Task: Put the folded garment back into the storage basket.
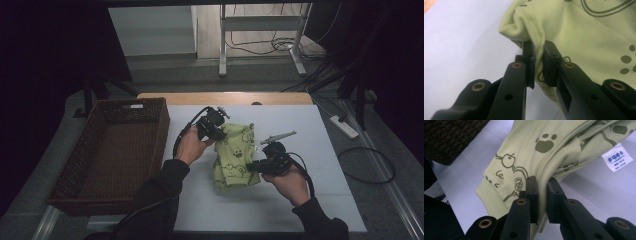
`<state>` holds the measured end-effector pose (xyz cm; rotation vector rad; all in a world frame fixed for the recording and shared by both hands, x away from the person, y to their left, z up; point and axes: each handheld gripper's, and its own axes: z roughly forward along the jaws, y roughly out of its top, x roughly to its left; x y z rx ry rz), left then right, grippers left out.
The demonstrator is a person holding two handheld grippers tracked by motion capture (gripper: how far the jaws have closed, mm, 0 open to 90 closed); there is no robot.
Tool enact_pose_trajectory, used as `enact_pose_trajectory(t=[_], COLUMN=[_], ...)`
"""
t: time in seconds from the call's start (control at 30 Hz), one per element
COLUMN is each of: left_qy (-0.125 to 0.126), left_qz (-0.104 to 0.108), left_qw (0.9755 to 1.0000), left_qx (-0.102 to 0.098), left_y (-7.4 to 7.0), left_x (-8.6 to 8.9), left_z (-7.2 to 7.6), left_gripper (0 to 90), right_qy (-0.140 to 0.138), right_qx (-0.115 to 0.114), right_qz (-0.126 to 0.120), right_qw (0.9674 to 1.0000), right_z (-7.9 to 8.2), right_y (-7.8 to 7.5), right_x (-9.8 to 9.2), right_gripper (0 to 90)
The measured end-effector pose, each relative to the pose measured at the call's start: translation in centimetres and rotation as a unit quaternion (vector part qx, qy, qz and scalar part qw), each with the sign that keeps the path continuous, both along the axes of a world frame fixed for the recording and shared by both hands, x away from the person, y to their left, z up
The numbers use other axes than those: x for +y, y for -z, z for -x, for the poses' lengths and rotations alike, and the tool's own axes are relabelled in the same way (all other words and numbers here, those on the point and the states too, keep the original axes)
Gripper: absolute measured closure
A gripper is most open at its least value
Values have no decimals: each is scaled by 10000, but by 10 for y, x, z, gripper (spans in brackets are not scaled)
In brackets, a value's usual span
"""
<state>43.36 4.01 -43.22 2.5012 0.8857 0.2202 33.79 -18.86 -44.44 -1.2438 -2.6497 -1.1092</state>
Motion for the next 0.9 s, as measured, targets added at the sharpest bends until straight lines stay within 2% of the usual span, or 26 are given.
enact_pose_trajectory(t=[0.37, 0.9], left_qy=[10, -155], left_qz=[93, 113], left_qw=[9998, 9998], left_qx=[-162, -112], left_y=[-19, -30], left_x=[17, 48], left_z=[4, 7], left_gripper=[809, 809], right_qy=[-82, -246], right_qx=[-82, -35], right_qz=[-204, -429], right_qw=[9997, 9988], right_z=[2, -3], right_y=[-12, -21], right_x=[9, 31], right_gripper=[815, 816])
